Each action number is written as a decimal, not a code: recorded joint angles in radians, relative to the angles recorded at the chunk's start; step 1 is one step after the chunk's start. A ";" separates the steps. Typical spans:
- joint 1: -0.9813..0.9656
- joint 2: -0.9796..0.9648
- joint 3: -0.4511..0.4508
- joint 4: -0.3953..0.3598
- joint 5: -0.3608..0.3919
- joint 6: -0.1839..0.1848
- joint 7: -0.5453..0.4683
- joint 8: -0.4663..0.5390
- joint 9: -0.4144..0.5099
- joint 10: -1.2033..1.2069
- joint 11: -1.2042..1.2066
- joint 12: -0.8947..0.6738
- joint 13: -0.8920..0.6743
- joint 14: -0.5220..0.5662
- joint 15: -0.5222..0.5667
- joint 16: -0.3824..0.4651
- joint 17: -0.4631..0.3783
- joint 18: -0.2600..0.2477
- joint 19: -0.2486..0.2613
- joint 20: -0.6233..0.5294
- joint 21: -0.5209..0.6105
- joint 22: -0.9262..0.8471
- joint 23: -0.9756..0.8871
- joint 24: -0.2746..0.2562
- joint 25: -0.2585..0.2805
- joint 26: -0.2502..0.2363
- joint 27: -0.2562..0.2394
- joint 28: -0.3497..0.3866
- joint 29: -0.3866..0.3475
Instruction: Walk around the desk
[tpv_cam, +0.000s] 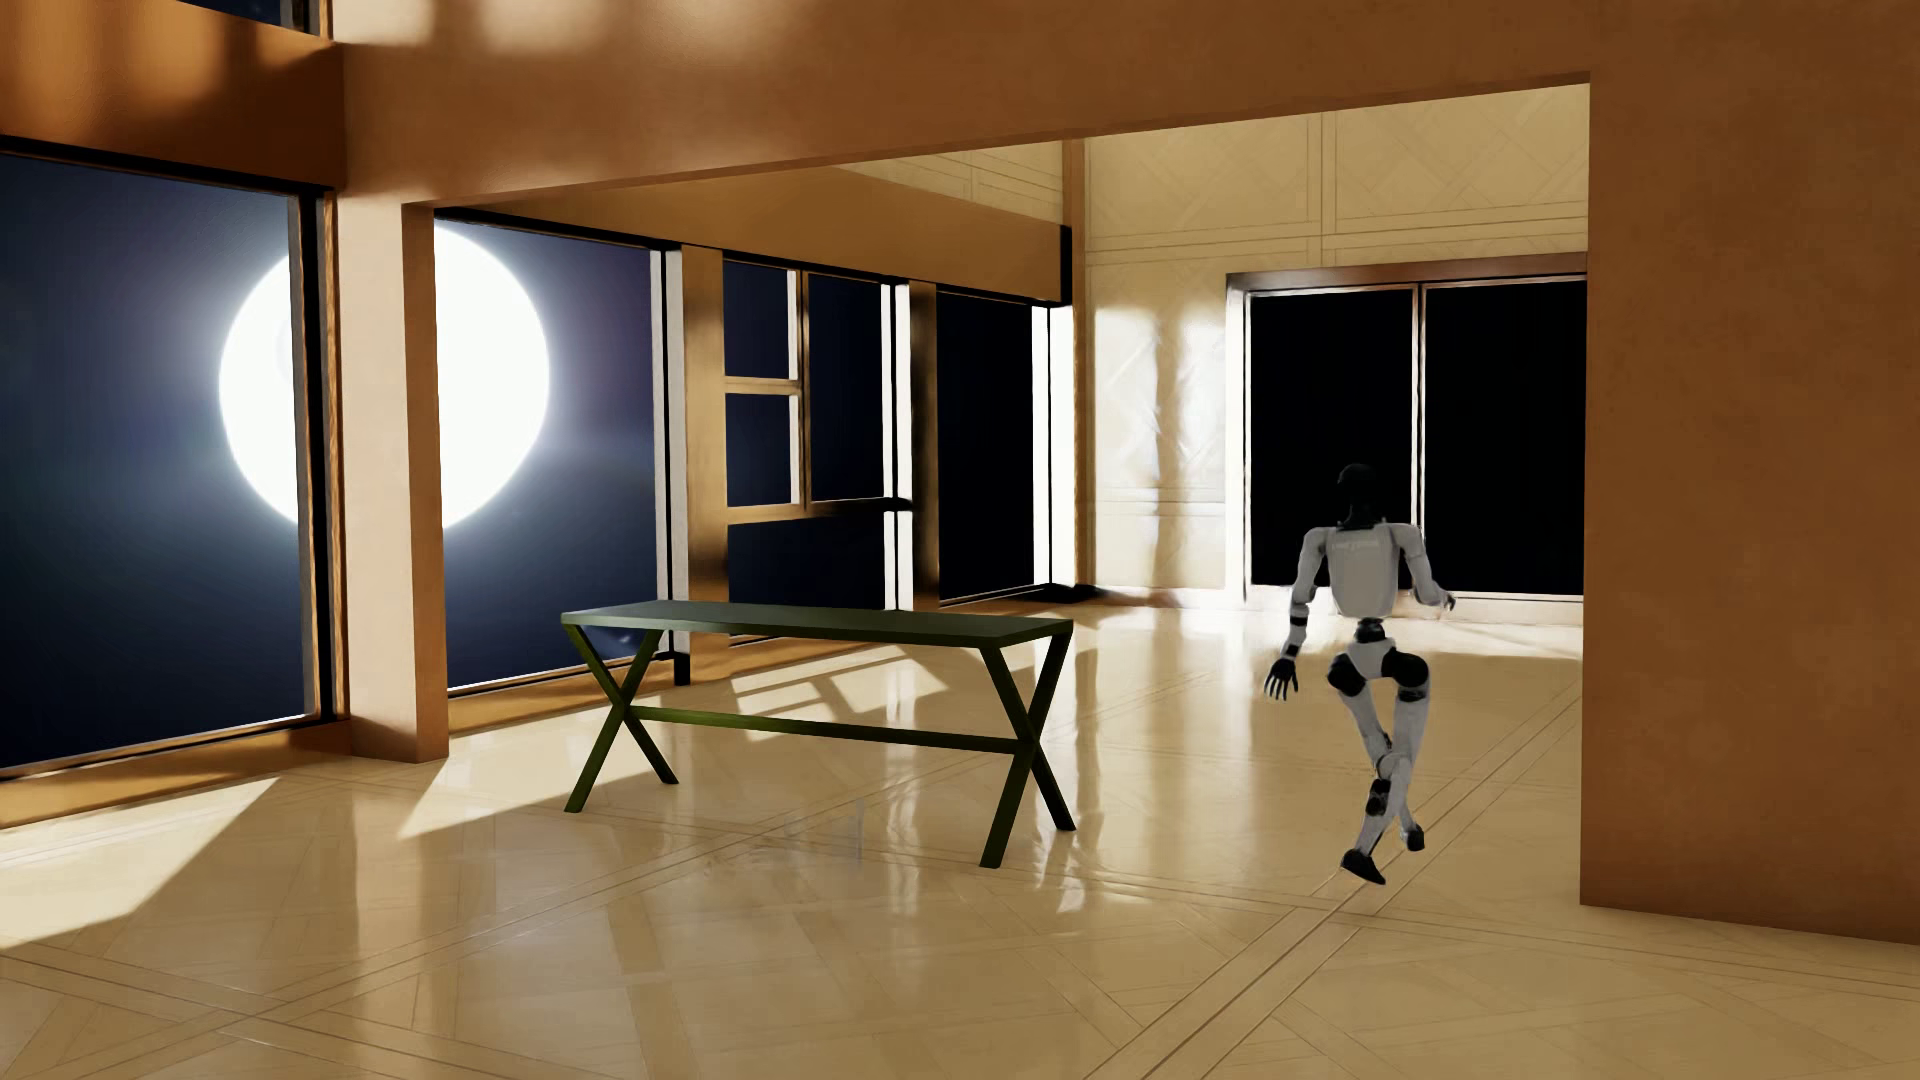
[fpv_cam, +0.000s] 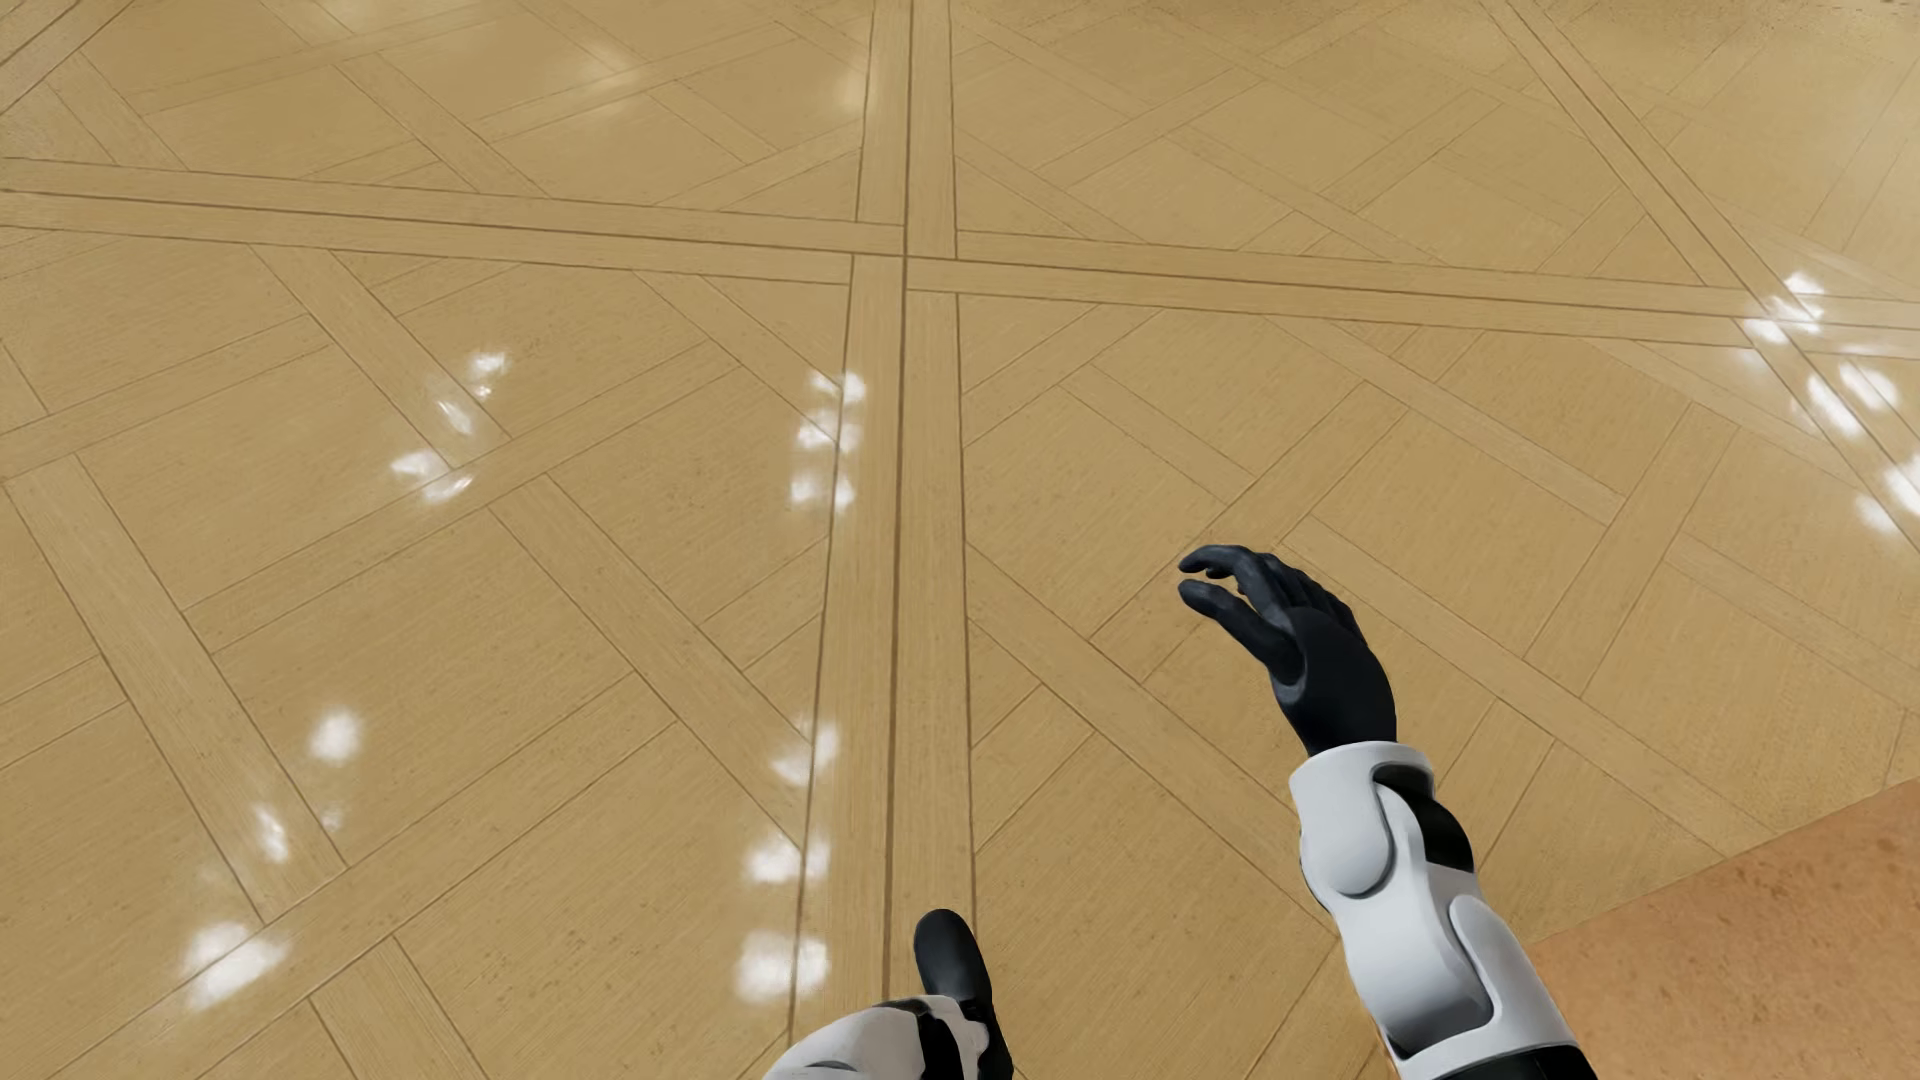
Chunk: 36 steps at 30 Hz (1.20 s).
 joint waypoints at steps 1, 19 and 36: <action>0.029 -0.055 0.007 0.021 -0.021 -0.014 0.020 0.005 0.003 0.057 0.193 -0.015 0.035 0.068 0.116 -0.046 0.001 0.072 0.028 0.033 0.012 0.012 0.041 -0.035 -0.016 0.001 0.034 0.003 0.030; 0.636 -0.814 -0.179 -0.244 -0.162 -0.083 -0.577 0.116 0.030 0.530 0.018 -0.636 0.627 -0.018 0.332 0.026 0.246 -0.117 0.059 -0.380 -0.318 -0.463 0.655 -0.185 -0.238 -0.221 0.235 0.352 0.258; -0.033 -0.029 -0.013 -0.039 -0.319 -0.044 -0.068 -0.240 0.033 0.109 0.187 -0.226 0.261 0.141 0.146 -0.013 0.047 0.071 0.115 0.073 -0.312 0.158 0.244 -0.075 -0.023 0.053 0.153 0.102 0.136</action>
